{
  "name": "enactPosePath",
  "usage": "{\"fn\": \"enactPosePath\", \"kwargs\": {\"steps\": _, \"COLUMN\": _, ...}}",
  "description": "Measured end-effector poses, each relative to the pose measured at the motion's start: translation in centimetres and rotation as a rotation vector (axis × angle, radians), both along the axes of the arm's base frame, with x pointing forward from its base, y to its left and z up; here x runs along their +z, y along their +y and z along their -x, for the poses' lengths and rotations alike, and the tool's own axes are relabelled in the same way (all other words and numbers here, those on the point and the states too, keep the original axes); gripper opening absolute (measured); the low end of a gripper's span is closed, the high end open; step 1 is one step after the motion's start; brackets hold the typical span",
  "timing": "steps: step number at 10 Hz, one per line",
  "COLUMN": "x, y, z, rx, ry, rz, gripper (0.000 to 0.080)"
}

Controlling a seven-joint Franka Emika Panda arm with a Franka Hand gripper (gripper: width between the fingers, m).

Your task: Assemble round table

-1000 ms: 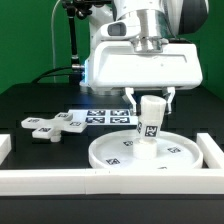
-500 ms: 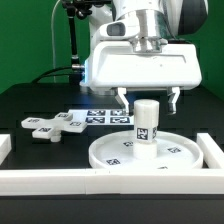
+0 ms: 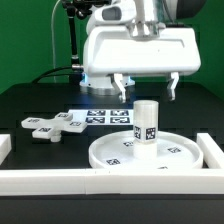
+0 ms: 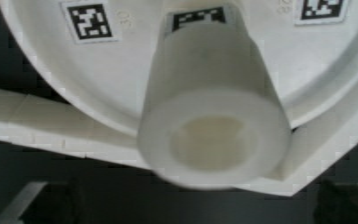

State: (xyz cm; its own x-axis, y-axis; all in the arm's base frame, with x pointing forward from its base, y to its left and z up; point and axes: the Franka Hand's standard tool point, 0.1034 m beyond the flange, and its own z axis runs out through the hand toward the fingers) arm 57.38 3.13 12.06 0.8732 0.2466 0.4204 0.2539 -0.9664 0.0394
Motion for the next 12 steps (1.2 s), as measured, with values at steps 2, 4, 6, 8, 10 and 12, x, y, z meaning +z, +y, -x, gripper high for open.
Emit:
{"fn": "enactPosePath", "kwargs": {"steps": 2, "x": 0.0, "y": 0.0, "z": -0.1, "rx": -0.001, "ry": 0.000, "rz": 0.000, "gripper": 0.0649}}
{"fn": "enactPosePath", "kwargs": {"steps": 4, "x": -0.2, "y": 0.2, "z": 0.2, "rx": -0.001, "ry": 0.022, "rz": -0.009, "gripper": 0.0649}}
{"fn": "enactPosePath", "kwargs": {"steps": 6, "x": -0.7, "y": -0.5, "z": 0.3, "rx": -0.014, "ry": 0.030, "rz": -0.007, "gripper": 0.0649}}
{"fn": "enactPosePath", "kwargs": {"steps": 8, "x": -1.3, "y": 0.7, "z": 0.9, "rx": -0.024, "ry": 0.148, "rz": -0.051, "gripper": 0.0649}}
{"fn": "enactPosePath", "kwargs": {"steps": 10, "x": -1.8, "y": 1.3, "z": 1.5, "rx": -0.011, "ry": 0.294, "rz": -0.068, "gripper": 0.0649}}
{"fn": "enactPosePath", "kwargs": {"steps": 12, "x": -1.5, "y": 2.0, "z": 1.4, "rx": 0.001, "ry": 0.382, "rz": -0.072, "gripper": 0.0649}}
